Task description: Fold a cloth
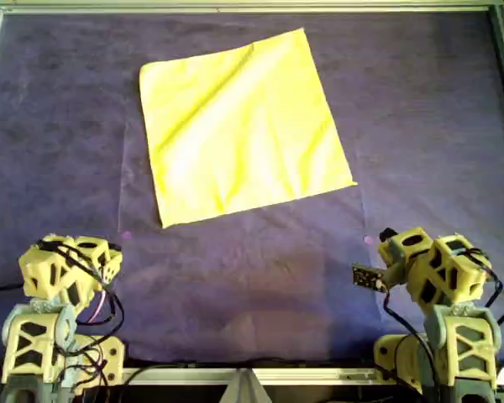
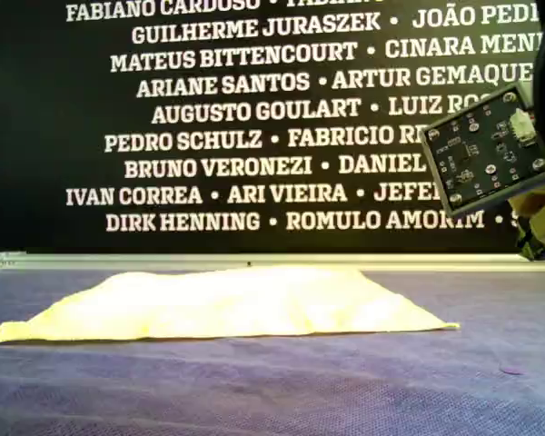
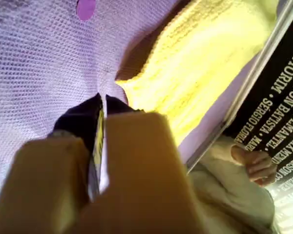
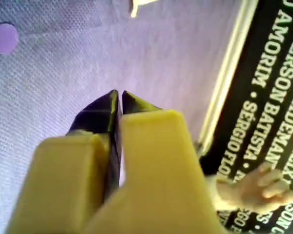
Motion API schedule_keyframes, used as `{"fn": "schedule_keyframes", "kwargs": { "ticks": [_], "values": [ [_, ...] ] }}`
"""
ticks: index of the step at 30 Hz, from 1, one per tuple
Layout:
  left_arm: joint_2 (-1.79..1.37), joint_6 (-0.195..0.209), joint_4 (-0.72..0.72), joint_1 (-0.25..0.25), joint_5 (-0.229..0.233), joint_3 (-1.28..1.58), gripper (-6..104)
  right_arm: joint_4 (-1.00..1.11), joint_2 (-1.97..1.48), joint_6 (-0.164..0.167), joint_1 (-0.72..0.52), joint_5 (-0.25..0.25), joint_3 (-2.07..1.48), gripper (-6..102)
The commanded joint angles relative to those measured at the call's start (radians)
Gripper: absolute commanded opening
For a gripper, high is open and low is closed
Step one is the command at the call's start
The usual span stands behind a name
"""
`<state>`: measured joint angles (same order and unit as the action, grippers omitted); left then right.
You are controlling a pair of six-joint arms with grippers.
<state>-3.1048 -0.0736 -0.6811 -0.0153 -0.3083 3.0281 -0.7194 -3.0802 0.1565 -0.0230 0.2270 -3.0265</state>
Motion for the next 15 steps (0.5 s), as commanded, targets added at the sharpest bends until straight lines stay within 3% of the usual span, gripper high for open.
{"fn": "schedule_keyframes", "kwargs": {
  "ticks": [1, 6, 9, 12, 15],
  "values": [
    [-0.003, 0.008, 0.023, 0.018, -0.009, -0.014, 0, 0.086, -0.038, -0.008, 0.000, 0.006, -0.012, 2],
    [-0.005, 0.008, 0.043, 0.020, -0.012, -0.017, 2, 0.140, -0.040, 0.003, 0.000, 0.006, -0.011, 4],
    [-0.005, 0.008, 0.046, 0.020, -0.012, -0.020, 4, 0.156, -0.040, -0.006, 0.000, 0.006, -0.011, 14],
    [-0.005, 0.006, 0.048, 0.020, -0.012, -0.018, 19, 0.158, -0.040, -0.006, 0.000, 0.006, -0.011, 31],
    [-0.005, 0.008, 0.048, 0.020, -0.011, -0.018, 42, 0.158, -0.040, -0.006, 0.000, 0.006, -0.011, 45]
  ]
}}
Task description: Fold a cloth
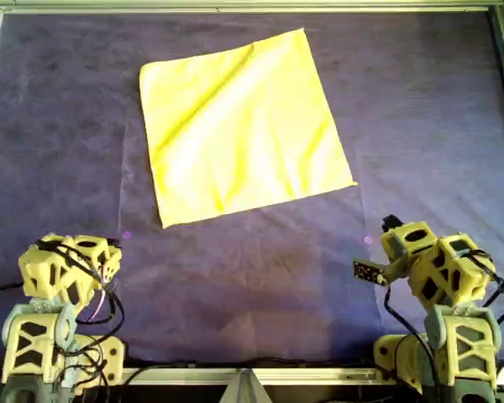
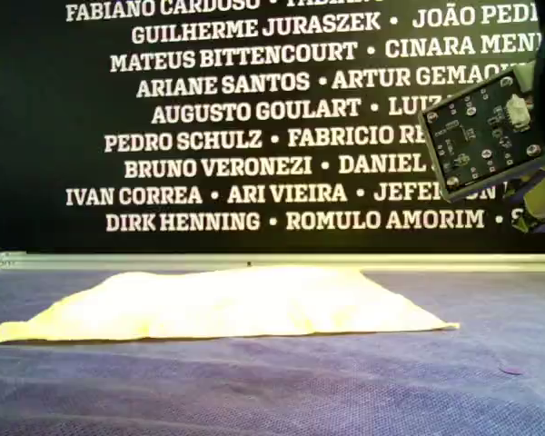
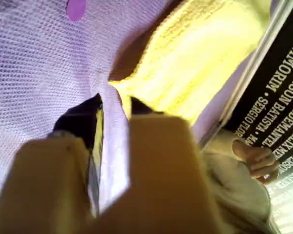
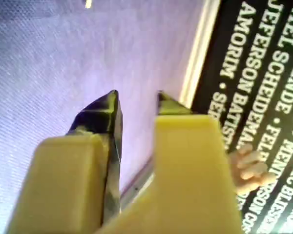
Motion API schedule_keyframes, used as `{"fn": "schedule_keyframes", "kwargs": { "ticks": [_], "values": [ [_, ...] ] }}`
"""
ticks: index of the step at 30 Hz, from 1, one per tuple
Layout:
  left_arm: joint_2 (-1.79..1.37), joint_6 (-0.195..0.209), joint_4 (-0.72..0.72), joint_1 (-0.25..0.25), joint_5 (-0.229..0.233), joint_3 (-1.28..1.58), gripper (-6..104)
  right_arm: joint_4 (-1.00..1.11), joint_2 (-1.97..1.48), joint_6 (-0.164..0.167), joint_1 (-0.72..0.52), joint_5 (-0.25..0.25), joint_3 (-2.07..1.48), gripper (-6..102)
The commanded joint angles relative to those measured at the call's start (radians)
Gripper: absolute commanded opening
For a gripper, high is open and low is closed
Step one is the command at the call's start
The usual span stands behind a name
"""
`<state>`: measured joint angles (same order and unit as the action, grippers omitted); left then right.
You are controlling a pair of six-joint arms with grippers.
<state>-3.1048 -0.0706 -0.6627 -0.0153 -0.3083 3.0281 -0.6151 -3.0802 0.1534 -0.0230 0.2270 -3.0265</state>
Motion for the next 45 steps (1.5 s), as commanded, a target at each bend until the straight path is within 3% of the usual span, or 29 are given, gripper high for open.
{"fn": "schedule_keyframes", "kwargs": {
  "ticks": [1, 4, 7, 12, 19, 24, 29, 32, 36, 38, 40, 42, 44, 45],
  "values": [
    [-0.005, -0.003, 0.029, 0.020, -0.011, -0.017, 50, 0.054, -0.040, -0.005, 0.000, 0.006, -0.011, 49],
    [-0.005, 0.005, 0.015, 0.020, -0.011, -0.015, 69, 0.044, -0.040, -0.003, -0.002, 0.006, -0.011, 57],
    [-0.005, -0.012, 0.015, 0.020, -0.009, -0.021, 81, 0.031, -0.032, 0.012, -0.002, -0.006, -0.012, 60],
    [-0.005, 0.003, 0.031, 0.049, -0.011, -0.040, 82, 0.054, -0.038, 0.012, 0.023, 0.008, -0.011, 60],
    [0.049, 0.006, 0.040, 0.051, -0.009, -0.140, 82, 0.054, -0.023, 0.012, 0.074, 0.005, 0.028, 61],
    [0.371, 0.008, 0.041, 0.051, -0.009, -0.229, 83, 0.054, -0.020, 0.012, 0.081, -0.009, 0.080, 61],
    [0.746, 0.008, 0.041, 0.060, -0.012, -0.502, 83, 0.054, 0.072, 0.012, 0.081, -0.005, 0.084, 61],
    [0.943, 0.008, 0.041, 0.133, -0.012, -0.624, 83, 0.054, 0.210, 0.012, 0.081, 0.005, 0.114, 61],
    [1.131, 0.012, 0.041, 0.308, -0.012, -0.701, 83, 0.055, 0.385, 0.012, 0.081, 0.000, 0.247, 61],
    [1.178, 0.046, 0.041, 0.380, -0.012, -0.716, 83, 0.055, 0.482, 0.012, 0.081, 0.005, 0.330, 61],
    [1.200, 0.107, 0.041, 0.416, -0.011, -0.729, 83, 0.055, 0.591, 0.012, 0.081, 0.005, 0.405, 61],
    [1.213, 0.166, 0.043, 0.411, -0.011, -0.752, 83, 0.055, 0.712, 0.012, 0.081, 0.006, 0.468, 61],
    [1.236, 0.198, 0.043, 0.407, -0.009, -0.787, 83, 0.055, 0.833, 0.012, 0.081, 0.006, 0.529, 61],
    [1.250, 0.195, 0.043, 0.407, -0.009, -0.804, 83, 0.058, 0.896, 0.012, 0.081, 0.006, 0.561, 61]
  ]
}}
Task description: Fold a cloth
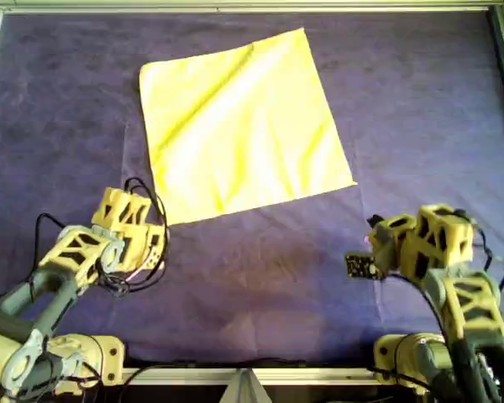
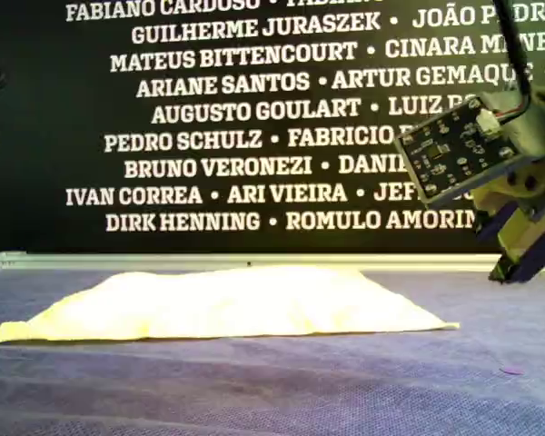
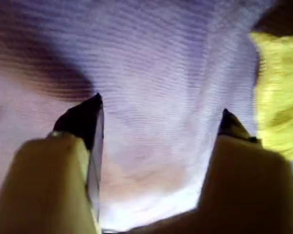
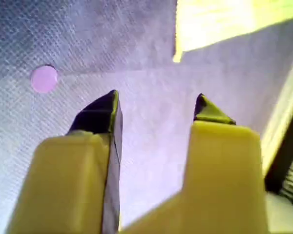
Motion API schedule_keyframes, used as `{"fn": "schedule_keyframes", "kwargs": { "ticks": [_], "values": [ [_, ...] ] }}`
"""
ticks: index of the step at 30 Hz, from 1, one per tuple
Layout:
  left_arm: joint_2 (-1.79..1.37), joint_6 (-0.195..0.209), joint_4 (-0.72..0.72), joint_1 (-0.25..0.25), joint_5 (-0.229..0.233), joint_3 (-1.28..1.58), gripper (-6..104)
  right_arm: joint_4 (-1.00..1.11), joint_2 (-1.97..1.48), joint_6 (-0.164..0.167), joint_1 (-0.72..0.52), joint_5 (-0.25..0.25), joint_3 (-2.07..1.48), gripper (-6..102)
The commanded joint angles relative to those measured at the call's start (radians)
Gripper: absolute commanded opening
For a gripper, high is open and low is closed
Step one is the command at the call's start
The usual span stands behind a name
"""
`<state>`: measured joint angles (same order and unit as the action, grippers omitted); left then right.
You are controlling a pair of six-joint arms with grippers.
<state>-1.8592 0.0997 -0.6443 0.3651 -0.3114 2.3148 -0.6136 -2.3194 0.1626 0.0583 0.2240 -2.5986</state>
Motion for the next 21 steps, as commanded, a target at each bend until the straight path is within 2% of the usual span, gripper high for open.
{"fn": "schedule_keyframes", "kwargs": {
  "ticks": [1, 9, 12, 21],
  "values": [
    [0.023, 0.023, 0.025, 0.028, -0.006, -0.109, 83, 0.072, 0.198, 0.003, 0.000, 0.011, 0.167, 61],
    [0.230, 0.020, 0.087, 0.026, 0.011, -0.278, 83, 0.278, 0.515, 0.003, 0.018, 0.011, 0.311, 61],
    [0.288, 0.020, 0.089, 0.025, 0.012, -0.333, 83, 0.291, 0.578, -0.014, 0.038, 0.011, 0.345, 61],
    [0.334, 0.021, 0.091, 0.023, 0.012, -0.387, 83, 0.291, 0.807, -0.015, 0.052, 0.011, 0.525, 61]
  ]
}}
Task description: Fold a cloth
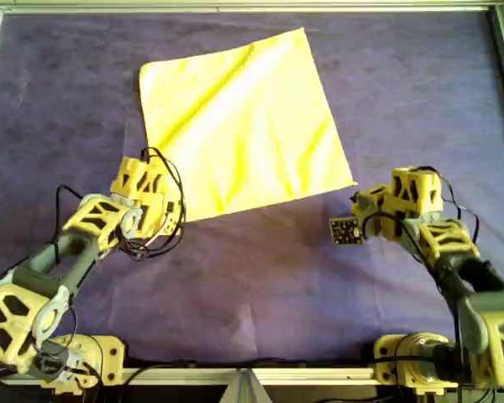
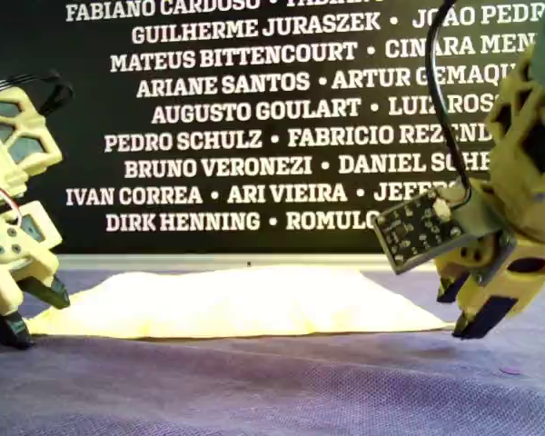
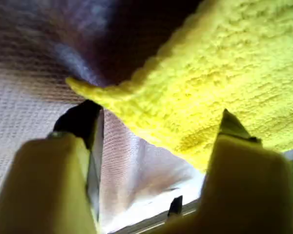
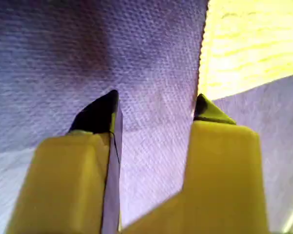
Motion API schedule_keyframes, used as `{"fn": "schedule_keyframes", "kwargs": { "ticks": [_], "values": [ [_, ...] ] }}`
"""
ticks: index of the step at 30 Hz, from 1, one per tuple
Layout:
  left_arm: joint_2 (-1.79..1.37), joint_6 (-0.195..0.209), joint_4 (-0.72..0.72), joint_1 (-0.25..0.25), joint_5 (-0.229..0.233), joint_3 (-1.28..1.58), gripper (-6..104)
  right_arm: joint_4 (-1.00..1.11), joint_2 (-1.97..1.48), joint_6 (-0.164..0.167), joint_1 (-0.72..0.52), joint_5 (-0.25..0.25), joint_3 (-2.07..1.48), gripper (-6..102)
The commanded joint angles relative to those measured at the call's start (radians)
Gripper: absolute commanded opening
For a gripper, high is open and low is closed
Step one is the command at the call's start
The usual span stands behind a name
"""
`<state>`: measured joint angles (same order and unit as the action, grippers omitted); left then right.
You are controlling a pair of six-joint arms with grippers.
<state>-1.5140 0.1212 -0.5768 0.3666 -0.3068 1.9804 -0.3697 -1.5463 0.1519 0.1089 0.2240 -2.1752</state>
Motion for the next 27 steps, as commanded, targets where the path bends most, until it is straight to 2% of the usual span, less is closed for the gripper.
{"fn": "schedule_keyframes", "kwargs": {
  "ticks": [1, 10, 21, 27],
  "values": [
    [-0.011, -0.002, 0.023, 0.021, 0.009, -0.052, 83, 0.048, 0.057, -0.005, 0.002, 0.011, 0.124, 61],
    [-0.012, -0.002, 0.023, -0.081, 0.009, -0.052, 83, 0.046, 0.147, 0.011, 0.002, 0.008, 0.242, 60],
    [-0.011, -0.002, 0.021, -0.081, 0.008, -0.052, 83, 0.041, 0.163, 0.012, 0.014, 0.008, 0.264, 60],
    [-0.009, -0.003, 0.023, -0.083, 0.008, -0.055, 83, 0.026, 0.236, -0.002, 0.015, 0.008, 0.365, 60]
  ]
}}
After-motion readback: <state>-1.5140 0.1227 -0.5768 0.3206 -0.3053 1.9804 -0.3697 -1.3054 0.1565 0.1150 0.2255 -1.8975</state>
